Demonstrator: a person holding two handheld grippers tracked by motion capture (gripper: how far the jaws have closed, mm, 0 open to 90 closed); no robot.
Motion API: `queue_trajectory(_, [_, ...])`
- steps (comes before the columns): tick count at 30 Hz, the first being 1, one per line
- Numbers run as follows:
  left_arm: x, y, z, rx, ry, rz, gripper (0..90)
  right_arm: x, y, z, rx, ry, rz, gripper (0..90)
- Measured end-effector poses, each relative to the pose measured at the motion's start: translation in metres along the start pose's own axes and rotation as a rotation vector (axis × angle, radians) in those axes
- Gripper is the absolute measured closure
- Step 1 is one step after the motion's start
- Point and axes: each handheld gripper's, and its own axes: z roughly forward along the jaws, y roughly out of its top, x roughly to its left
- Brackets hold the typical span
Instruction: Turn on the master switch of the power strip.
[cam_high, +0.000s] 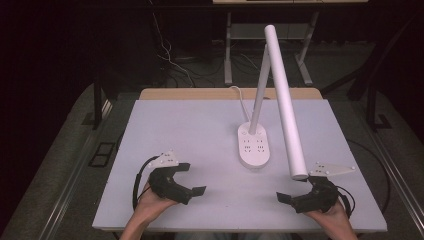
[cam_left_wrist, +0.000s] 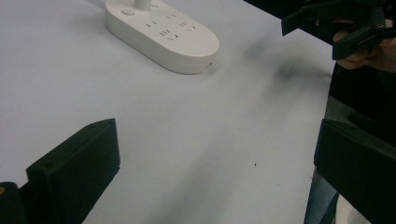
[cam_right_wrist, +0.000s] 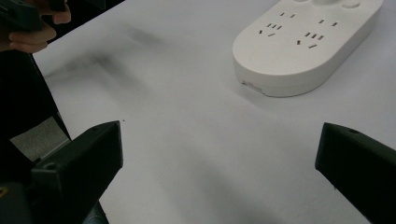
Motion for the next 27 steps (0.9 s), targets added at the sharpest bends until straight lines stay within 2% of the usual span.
queue_trajectory(5, [0.002, 0.007, 0.003, 0.022, -0.007, 0.006, 0.0, -0.001, 0.000, 0.000, -0.003, 0.002, 0.000, 0.2])
queue_trajectory(10, [0.005, 0.016, 0.006, 0.017, -0.021, -0.012, 0.0, 0.000, 0.000, 0.000, -0.003, 0.006, -0.004, 0.2])
queue_trajectory(16, [0.008, 0.026, 0.010, 0.029, -0.027, -0.003, 0.0, -0.001, 0.000, 0.000, -0.004, 0.007, -0.003, 0.2])
queue_trajectory(19, [0.010, 0.031, 0.011, 0.024, -0.044, -0.001, 0.0, -0.001, 0.000, -0.001, -0.004, 0.009, -0.001, 0.2])
queue_trajectory(27, [0.016, 0.044, 0.015, 0.012, -0.043, -0.005, 0.0, -0.002, 0.000, -0.001, -0.005, 0.009, 0.002, 0.2])
